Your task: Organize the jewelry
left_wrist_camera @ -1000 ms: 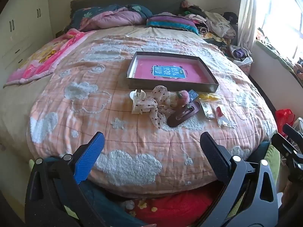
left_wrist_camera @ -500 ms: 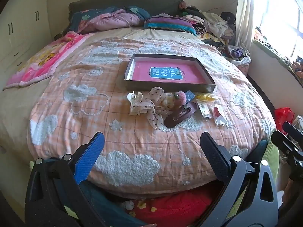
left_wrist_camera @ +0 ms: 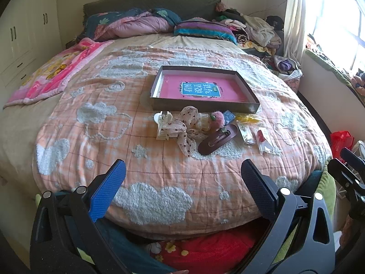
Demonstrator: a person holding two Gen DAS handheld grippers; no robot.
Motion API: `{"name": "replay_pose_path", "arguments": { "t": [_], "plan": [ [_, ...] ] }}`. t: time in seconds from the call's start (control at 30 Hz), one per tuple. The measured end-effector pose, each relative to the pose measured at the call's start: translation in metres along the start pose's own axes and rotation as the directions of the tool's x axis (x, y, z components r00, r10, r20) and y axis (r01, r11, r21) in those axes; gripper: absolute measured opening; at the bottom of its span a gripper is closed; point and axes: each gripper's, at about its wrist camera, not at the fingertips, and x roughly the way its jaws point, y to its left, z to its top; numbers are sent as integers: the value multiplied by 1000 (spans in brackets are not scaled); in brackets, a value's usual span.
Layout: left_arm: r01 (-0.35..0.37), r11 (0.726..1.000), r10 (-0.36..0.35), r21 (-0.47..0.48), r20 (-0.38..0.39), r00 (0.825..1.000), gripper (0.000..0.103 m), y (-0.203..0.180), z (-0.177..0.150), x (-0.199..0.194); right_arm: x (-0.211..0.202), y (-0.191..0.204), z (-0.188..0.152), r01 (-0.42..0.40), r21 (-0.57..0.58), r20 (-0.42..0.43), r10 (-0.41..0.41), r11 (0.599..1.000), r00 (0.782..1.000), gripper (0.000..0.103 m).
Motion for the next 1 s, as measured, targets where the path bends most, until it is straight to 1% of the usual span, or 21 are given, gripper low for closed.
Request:
{"name": "replay_pose_path", "arguments": {
  "t": [1.0],
  "plan": [
    [1,1000,-1,-1,3,1000,95,-2,2,-1,-4,6,5,1,-7,15,-1,1000,1000,99]
  ]
}}
